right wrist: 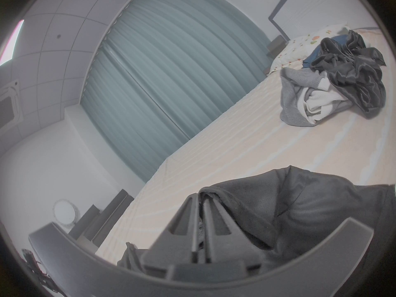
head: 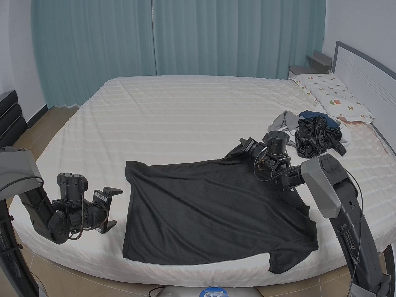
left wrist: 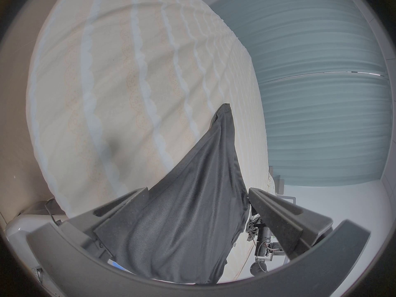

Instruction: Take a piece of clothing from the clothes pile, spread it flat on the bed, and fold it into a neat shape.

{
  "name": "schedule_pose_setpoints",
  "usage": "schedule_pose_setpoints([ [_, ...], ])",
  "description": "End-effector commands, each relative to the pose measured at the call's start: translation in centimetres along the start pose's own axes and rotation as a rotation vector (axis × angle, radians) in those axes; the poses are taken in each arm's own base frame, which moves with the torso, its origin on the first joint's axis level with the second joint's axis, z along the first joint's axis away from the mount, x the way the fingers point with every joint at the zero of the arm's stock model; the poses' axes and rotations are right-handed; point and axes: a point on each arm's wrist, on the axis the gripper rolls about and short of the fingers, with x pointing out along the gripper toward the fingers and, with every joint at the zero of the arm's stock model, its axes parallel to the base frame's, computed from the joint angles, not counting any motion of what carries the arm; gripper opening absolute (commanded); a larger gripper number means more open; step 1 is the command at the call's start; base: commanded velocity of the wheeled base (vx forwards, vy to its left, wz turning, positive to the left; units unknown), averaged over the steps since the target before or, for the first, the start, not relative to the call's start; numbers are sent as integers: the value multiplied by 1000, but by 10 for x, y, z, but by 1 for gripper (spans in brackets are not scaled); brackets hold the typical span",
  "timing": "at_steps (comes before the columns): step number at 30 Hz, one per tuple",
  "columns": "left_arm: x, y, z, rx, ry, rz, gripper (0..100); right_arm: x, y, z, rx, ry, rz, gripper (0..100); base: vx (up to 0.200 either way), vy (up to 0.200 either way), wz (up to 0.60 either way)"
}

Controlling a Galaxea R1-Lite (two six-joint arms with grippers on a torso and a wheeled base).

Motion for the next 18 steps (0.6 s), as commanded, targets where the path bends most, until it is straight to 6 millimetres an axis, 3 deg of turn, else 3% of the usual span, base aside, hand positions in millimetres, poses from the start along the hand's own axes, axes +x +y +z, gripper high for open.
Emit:
schedule_pose_setpoints([
  [1, 0, 0, 0, -1, 0, 1, 100, 1, 5, -5, -3, -8, 37, 100, 0, 0, 0],
  [4, 0, 0, 0, 0, -2, 0, 100, -2, 33, 19, -5, -122, 132, 100, 0, 0, 0],
  [6, 0, 0, 0, 0, -11, 4, 100, -4, 40, 29, -10, -139, 145, 100, 0, 0, 0],
  [10, 1, 0, -1, 2, -11, 6, 100, -4, 40, 27, -27, -130, 146, 100, 0, 0, 0],
  [14, 1, 0, -1, 2, -11, 6, 100, 2, -3, -29, -143, 52, 19, 100, 0, 0, 0],
  [18, 1, 0, -1, 2, -11, 6, 100, 2, -26, -53, -223, 92, -23, 100, 0, 0, 0],
])
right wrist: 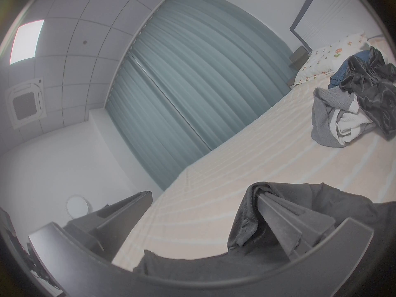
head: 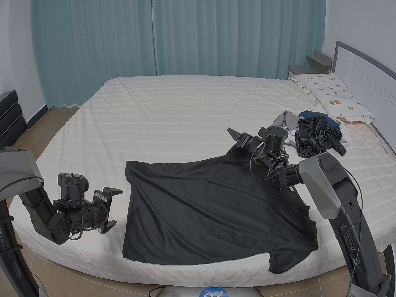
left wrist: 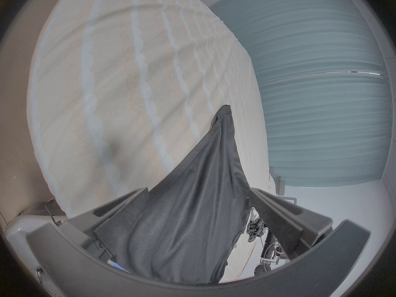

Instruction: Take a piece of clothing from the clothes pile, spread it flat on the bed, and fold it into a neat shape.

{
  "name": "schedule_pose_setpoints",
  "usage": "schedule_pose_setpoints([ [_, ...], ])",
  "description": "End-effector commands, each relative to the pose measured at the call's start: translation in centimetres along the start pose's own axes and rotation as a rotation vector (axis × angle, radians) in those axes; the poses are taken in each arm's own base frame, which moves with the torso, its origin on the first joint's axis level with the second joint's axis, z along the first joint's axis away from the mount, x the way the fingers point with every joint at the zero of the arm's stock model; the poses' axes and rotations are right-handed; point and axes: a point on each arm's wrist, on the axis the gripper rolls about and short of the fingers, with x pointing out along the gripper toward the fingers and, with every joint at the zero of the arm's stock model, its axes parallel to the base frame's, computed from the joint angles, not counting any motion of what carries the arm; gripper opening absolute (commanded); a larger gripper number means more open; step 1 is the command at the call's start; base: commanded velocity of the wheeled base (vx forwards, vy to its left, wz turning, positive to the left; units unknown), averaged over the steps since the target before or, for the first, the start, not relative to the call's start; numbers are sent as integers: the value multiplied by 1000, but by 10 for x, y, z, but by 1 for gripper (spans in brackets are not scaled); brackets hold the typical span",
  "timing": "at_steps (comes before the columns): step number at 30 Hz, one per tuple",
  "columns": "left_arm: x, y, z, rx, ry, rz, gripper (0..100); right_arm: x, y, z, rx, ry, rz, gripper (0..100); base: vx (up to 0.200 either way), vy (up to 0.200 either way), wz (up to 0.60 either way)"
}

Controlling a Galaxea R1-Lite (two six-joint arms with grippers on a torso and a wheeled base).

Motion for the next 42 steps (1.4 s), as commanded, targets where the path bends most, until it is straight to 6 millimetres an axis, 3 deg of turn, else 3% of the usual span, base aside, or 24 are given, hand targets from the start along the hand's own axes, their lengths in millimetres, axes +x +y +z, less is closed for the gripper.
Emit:
schedule_pose_setpoints([
  [1, 0, 0, 0, -1, 1, 2, 100, -2, -32, -53, -55, 112, -69, 100, 0, 0, 0],
  [14, 0, 0, 0, 0, 1, 2, 100, -1, -24, -21, -59, -31, -86, 100, 0, 0, 0],
  [17, 0, 1, 0, 0, 2, 3, 100, -1, -17, -8, -60, -64, -107, 100, 0, 0, 0],
  [18, 0, 1, 0, 0, 2, 3, 100, -3, -13, 8, -63, -80, -127, 100, 0, 0, 0],
  [25, -5, 4, -2, 19, 15, -6, 100, -39, -25, 31, -62, 21, -206, 100, 0, 0, 0],
  [30, -7, 8, -4, 53, 16, -18, 100, -57, -37, 33, -56, 79, -255, 100, 0, 0, 0],
  [32, -11, 10, -8, 80, 24, -22, 100, -72, -43, 38, -52, 115, -278, 100, 0, 0, 0],
  [42, -13, 20, -19, 183, 62, 29, 100, -112, -39, 51, -31, 185, -308, 100, 0, 0, 0],
])
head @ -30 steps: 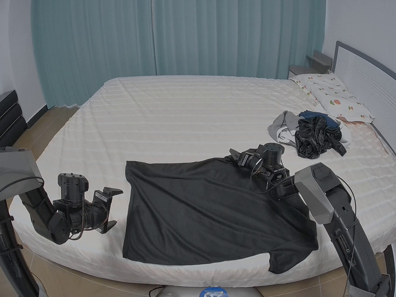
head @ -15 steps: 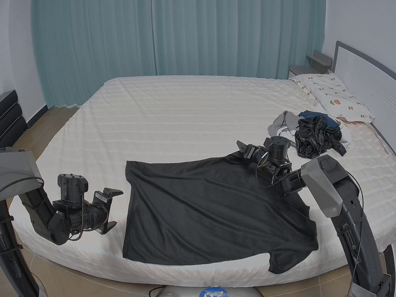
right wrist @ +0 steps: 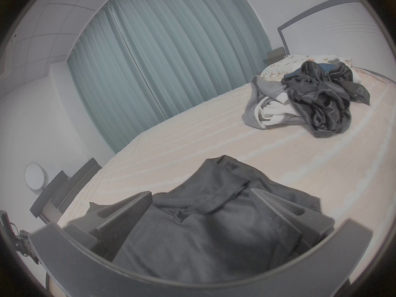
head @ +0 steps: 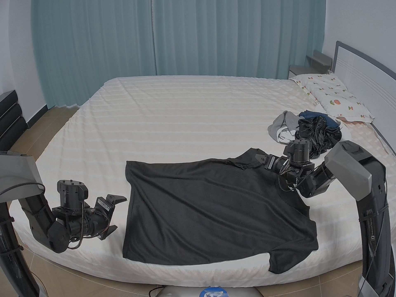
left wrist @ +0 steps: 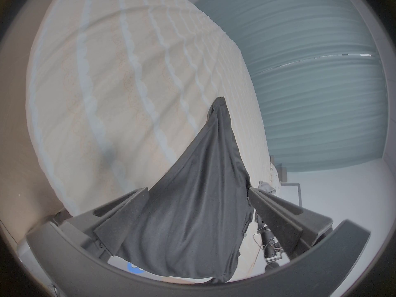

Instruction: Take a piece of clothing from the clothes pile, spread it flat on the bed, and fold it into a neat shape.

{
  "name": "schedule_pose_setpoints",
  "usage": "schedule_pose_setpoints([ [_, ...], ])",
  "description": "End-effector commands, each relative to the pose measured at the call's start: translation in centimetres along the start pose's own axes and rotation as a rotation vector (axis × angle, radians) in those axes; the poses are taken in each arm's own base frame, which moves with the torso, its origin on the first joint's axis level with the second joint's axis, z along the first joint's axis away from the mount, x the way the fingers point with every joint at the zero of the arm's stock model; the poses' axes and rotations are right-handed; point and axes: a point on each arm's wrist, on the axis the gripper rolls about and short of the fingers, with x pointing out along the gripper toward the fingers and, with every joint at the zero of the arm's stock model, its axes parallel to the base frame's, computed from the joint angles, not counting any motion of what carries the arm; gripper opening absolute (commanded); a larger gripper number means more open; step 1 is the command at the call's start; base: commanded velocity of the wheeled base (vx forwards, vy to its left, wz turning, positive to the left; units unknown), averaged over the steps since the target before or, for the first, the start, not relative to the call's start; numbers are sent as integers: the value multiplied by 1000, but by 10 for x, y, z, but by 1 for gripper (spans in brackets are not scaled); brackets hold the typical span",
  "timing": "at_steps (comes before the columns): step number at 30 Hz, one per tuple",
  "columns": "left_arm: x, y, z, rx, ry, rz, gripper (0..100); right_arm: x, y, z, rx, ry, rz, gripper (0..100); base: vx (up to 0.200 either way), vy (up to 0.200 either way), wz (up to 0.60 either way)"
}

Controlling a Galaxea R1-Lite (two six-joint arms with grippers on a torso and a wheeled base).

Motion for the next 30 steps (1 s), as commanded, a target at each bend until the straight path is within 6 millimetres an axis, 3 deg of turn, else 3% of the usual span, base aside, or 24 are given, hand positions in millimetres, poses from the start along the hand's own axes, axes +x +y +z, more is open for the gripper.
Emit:
schedule_pose_setpoints([
  [1, -3, 8, -12, 63, 41, 39, 100, -39, 0, 22, 23, -4, -15, 100, 0, 0, 0],
  [6, -5, 17, -39, 205, 117, 92, 100, -79, -16, 9, 128, 55, -66, 100, 0, 0, 0],
  [17, -4, 37, -63, 377, 125, 230, 100, -139, -50, -12, 171, 135, -56, 100, 0, 0, 0],
  [18, -1, 41, -66, 401, 104, 265, 100, -154, -52, -15, 179, 149, -48, 100, 0, 0, 0],
  [30, 16, 48, -81, 467, 60, 333, 100, -191, -57, -43, 191, 175, -58, 100, 0, 0, 0],
])
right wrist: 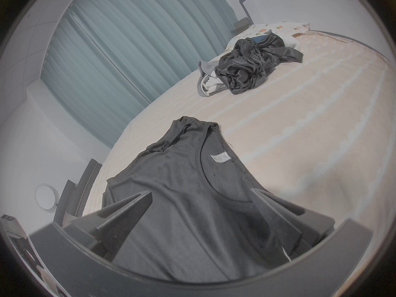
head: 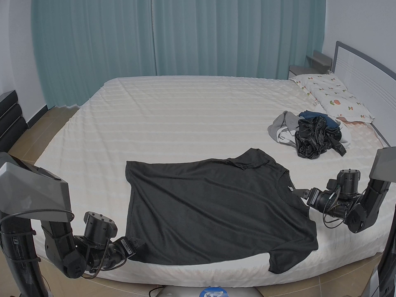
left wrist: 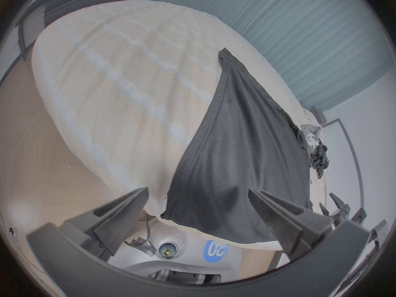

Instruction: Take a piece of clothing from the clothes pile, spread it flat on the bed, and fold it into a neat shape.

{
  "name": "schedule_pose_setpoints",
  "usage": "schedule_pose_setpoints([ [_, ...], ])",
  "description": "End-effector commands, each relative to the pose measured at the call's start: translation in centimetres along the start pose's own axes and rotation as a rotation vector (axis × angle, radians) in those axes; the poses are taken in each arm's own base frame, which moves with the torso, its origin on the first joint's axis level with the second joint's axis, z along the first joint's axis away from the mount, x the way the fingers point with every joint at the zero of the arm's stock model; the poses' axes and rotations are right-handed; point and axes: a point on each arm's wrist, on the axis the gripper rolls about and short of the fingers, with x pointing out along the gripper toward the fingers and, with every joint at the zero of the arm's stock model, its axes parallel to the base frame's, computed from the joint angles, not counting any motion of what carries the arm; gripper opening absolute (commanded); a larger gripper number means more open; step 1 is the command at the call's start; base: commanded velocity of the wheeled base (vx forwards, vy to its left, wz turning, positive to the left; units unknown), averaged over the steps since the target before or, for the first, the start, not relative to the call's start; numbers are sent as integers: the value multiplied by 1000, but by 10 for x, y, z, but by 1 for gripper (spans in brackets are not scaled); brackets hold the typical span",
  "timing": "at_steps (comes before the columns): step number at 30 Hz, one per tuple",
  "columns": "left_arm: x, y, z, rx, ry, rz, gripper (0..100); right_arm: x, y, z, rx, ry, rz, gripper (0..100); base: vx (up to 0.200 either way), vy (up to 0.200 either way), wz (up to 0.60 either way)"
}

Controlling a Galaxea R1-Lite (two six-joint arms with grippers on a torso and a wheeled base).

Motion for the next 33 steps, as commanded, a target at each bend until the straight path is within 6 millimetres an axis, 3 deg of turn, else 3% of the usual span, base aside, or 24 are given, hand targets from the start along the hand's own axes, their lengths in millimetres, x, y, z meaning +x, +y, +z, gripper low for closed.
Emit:
schedule_pose_setpoints([
  [1, 15, -1, -10, 36, 3, 45, 100, -13, -6, -13, 10, 26, -16, 100, 0, 0, 0],
  [6, 21, -3, -9, 70, -9, 51, 100, -20, -10, -16, 18, 30, -31, 100, 0, 0, 0],
  [7, 21, -2, -9, 70, -12, 59, 0, -21, -11, -17, 20, 34, -35, 100, 0, 0, 0],
  [20, 10, 4, -6, 97, -93, 138, 0, -36, -27, -51, -95, 215, -61, 100, 0, 0, 0],
  [26, -7, 9, -7, 163, -114, 161, 0, -36, -33, -55, -97, 237, -79, 100, 0, 0, 0],
  [33, -2, 11, -12, 172, -79, 165, 0, -36, -35, -59, -92, 254, -84, 100, 0, 0, 0],
])
